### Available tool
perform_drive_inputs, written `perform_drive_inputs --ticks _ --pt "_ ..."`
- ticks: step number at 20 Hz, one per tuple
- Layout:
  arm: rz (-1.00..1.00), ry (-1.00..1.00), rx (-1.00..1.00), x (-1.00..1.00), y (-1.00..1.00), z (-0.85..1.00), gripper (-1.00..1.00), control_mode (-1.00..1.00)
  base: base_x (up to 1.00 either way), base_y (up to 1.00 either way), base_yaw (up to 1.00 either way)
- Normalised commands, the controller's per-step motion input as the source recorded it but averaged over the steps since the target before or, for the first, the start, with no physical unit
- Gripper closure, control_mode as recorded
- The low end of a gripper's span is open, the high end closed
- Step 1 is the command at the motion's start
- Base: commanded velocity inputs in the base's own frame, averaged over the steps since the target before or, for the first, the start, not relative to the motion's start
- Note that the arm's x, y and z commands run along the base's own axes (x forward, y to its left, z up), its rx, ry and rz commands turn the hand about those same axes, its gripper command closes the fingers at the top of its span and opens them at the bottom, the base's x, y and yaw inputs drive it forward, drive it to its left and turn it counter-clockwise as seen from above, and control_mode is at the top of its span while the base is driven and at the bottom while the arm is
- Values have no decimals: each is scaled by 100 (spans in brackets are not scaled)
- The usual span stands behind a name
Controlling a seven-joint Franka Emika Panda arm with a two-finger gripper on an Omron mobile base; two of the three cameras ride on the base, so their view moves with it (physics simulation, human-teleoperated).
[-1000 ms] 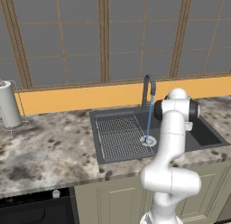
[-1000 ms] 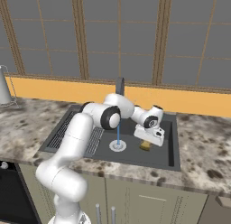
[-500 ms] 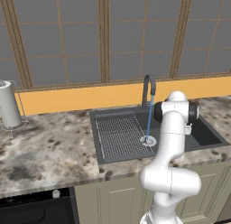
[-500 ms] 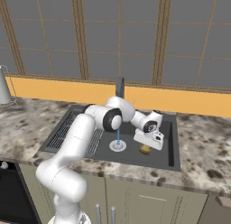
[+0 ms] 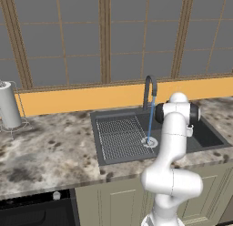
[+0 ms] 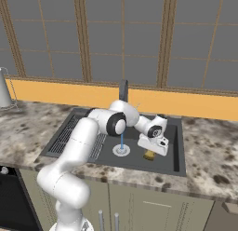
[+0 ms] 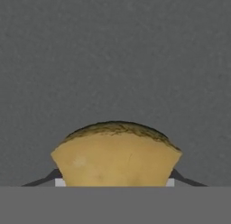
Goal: Soak the sponge with water for a few seconds and then drop it inside the sink.
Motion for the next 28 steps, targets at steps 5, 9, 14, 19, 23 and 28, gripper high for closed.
perform_drive_inputs --ticks 5,9,14,19,23,28 --pt "0 0 0 0 0 0 -100 -100 0 0 0" --pt "0 -1 -2 -8 0 18 -100 -100 0 0 0" --pt "0 -1 -6 -5 0 65 -100 -100 0 0 0" --pt "0 -4 -4 -3 1 74 -100 -100 0 0 0" --pt "0 -12 -3 -18 3 62 -100 -100 0 0 0" --pt "0 -18 0 -30 0 54 -100 -100 0 0 0"
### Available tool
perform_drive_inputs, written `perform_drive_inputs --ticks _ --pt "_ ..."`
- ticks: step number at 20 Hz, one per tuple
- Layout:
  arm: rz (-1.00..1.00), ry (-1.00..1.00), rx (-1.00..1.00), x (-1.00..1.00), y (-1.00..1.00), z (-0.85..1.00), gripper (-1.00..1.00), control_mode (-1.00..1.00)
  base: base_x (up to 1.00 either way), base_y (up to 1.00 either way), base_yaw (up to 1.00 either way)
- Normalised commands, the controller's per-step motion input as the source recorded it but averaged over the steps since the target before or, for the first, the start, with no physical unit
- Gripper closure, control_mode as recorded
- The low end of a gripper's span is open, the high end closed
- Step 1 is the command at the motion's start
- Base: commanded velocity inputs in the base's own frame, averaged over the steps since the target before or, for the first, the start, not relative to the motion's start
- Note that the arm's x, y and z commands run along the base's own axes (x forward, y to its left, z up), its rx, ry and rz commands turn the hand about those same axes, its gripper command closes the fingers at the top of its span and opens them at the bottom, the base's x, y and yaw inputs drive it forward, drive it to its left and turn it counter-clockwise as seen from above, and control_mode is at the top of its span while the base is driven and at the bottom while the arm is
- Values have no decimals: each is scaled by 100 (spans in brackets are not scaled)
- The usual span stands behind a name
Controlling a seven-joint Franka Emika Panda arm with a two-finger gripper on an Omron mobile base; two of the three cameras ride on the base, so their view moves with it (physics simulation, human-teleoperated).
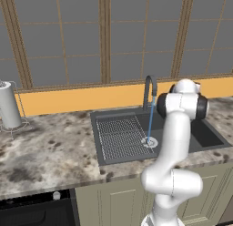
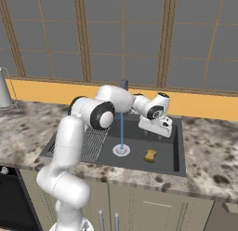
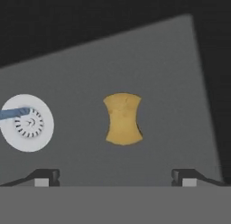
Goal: Soak the sponge with water for a few seconds and then drop it inside the sink.
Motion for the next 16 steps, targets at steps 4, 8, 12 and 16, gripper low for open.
perform_drive_inputs --ticks 4,8,12,16 --pt "0 -19 -2 -36 12 58 -100 -100 0 0 0" --pt "0 -20 -3 -40 24 54 -100 -100 0 0 0" --pt "0 -21 -2 -54 30 43 -100 -100 0 0 0" --pt "0 -19 -2 -53 32 27 -100 -100 0 0 0"
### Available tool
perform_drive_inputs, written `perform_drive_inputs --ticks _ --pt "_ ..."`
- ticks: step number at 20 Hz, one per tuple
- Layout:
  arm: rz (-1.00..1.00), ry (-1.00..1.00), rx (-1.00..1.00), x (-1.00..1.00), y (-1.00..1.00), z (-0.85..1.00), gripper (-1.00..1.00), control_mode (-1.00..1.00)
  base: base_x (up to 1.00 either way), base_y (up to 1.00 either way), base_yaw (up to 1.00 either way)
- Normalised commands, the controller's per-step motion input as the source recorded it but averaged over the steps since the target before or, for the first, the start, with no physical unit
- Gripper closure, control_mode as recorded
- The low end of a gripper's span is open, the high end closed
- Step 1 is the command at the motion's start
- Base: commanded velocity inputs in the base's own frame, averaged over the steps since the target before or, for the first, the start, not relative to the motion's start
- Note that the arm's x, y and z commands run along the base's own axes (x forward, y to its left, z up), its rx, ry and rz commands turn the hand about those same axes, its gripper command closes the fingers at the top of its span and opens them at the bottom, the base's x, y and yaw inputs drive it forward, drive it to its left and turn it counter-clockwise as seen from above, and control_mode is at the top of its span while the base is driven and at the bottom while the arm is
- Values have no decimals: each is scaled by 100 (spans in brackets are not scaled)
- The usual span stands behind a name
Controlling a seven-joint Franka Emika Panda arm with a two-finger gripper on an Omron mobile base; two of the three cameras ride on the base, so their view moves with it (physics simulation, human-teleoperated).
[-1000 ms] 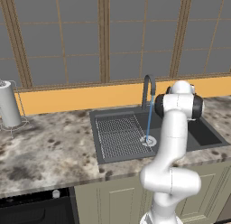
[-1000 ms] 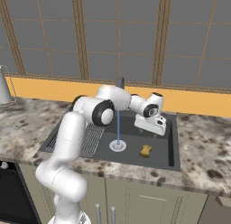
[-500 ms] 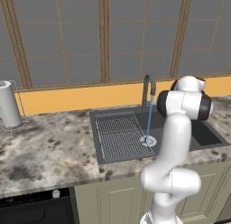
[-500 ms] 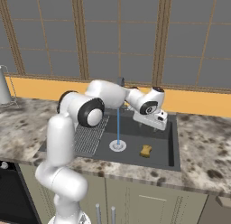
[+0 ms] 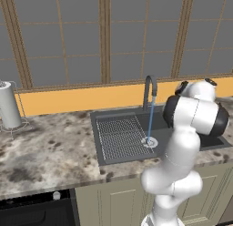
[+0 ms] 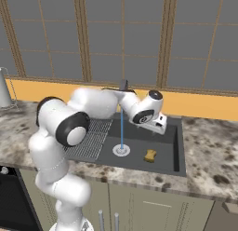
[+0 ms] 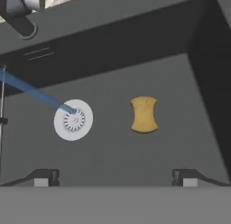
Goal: Soak the sponge with water for a few seconds and then drop it inside the sink.
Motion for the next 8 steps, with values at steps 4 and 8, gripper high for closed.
perform_drive_inputs --ticks 4,8 --pt "0 -14 -3 -42 34 25 -100 -100 0 0 0" --pt "0 -1 -3 -9 20 32 -100 -100 0 0 0"
